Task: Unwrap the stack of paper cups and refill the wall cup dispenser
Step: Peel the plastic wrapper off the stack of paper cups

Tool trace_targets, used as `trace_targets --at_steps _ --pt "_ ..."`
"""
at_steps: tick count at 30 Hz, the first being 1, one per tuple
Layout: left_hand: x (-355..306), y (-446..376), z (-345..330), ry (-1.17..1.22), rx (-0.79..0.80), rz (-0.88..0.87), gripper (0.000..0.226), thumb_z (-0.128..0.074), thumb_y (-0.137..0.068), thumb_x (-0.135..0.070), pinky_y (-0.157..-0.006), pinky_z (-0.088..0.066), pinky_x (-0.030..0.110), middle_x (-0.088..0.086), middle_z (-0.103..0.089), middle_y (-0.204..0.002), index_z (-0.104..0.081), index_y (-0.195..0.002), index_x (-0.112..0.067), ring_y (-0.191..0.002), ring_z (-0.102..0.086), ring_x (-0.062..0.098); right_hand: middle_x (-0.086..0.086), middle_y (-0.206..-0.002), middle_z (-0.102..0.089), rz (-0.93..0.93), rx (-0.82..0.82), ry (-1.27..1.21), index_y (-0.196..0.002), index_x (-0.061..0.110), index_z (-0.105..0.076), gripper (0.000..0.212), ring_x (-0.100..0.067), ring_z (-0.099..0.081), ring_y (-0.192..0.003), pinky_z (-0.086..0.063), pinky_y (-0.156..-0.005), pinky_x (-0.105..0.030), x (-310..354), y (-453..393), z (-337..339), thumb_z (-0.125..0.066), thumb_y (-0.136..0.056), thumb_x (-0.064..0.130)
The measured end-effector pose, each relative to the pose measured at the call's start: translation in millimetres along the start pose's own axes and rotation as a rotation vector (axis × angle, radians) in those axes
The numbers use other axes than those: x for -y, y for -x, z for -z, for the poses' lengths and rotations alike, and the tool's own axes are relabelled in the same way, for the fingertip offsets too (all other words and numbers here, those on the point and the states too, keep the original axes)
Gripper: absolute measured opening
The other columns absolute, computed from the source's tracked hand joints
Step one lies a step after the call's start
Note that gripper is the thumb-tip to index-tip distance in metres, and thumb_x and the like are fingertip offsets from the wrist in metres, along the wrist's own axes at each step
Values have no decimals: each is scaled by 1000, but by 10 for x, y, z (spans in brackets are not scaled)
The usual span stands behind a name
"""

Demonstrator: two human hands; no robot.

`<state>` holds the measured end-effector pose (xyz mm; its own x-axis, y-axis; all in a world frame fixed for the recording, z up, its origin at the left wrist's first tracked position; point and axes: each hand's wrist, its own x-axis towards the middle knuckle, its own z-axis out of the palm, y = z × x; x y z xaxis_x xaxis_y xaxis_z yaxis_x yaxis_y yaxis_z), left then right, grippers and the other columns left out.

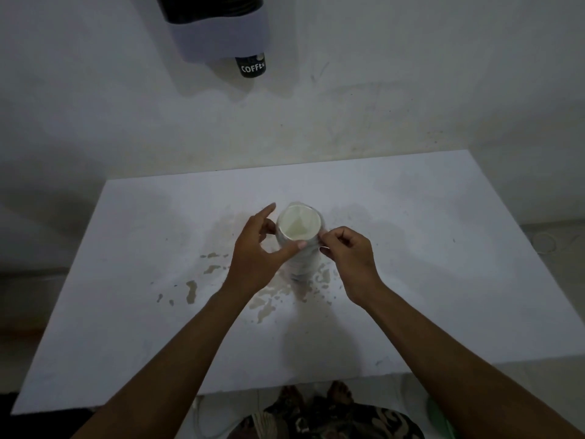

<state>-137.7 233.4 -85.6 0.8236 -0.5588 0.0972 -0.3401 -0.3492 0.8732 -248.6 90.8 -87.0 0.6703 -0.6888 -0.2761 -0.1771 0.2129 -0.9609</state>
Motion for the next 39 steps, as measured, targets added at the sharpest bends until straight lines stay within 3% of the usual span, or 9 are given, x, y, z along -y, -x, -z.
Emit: trace_targets --at_steps 4,8,15,19,24,30,32,36,39 --pt "83 -65 -37 3 121 18 93 -78 -68 -58 -104 -46 27 -10 -47 -143 -40 -146 -26 -128 -48 8 -12 -84 -71 -47 15 -19 -98 18 -60 20 -21 -69 -84 -61 -82 -35 31 -30 -56 -74 -84 14" --pt "70 -57 -34 108 147 12 75 -84 -74 -36 -95 -53 22 -10 -62 -131 -50 -140 -22 -118 -58 4 -11 -90 -69 -28 75 -31 -91 11 -65 4 -20 -66 -88 -60 -82 -35 86 -56 -32 -64 -90 7" --pt "112 5 -116 62 117 36 63 -85 -74 -34 -87 -50 11 -25 -61 -120 -54 -128 -31 -110 -58 -7 2 -90 -68 -46 139 -44 -85 12 -66 17 -13 -63 -94 -57 -90 -37 119 -135 0 -63 -96 25" --pt "-24 -20 -52 7 153 -17 112 -84 -60 -59 -108 -40 21 -10 -41 -154 -30 -152 -27 -137 -40 5 -6 -95 -69 -114 93 5 -85 16 -67 19 -17 -62 -94 -56 -93 -42 -59 -87 13 -57 -99 22" --pt "-135 -50 -68 -68 144 -125 100 -82 -66 -54 -104 -33 5 -8 -46 -150 -38 -150 -22 -128 -38 -8 -1 -87 -66 -48 47 181 -95 9 -66 13 -14 -58 -81 -49 -68 -23 -87 -54 -28 -56 -97 17" --pt "16 -54 -96 -1 71 -4 111 -86 -66 -43 -92 -32 -5 -34 -36 -134 -23 -155 -23 -117 -44 -8 12 -120 -69 116 68 43 -115 28 -70 28 -5 -62 -112 -52 -97 -27 117 -124 -67 -49 -101 16" --pt "67 -20 -143 45 75 32 109 -90 -64 -32 -88 -35 -5 -29 -42 -133 -27 -153 -18 -113 -48 -6 9 -118 -71 56 77 88 -114 24 -73 25 -9 -63 -112 -53 -99 -35 150 -175 -129 -53 -100 21" --pt "210 24 -218 74 144 91 81 -89 -66 -33 -88 -45 4 -10 -59 -127 -48 -135 -25 -114 -56 12 6 -108 -75 -97 94 2 -104 22 -77 20 -15 -66 -107 -55 -97 -44 133 -232 -140 -59 -96 22" --pt "264 2 -200 106 229 132 82 -89 -65 -40 -98 -52 27 -11 -60 -128 -49 -136 -28 -118 -57 14 8 -100 -75 -49 95 66 -98 22 -77 19 -11 -67 -100 -57 -92 -38 118 -246 -92 -59 -97 16"
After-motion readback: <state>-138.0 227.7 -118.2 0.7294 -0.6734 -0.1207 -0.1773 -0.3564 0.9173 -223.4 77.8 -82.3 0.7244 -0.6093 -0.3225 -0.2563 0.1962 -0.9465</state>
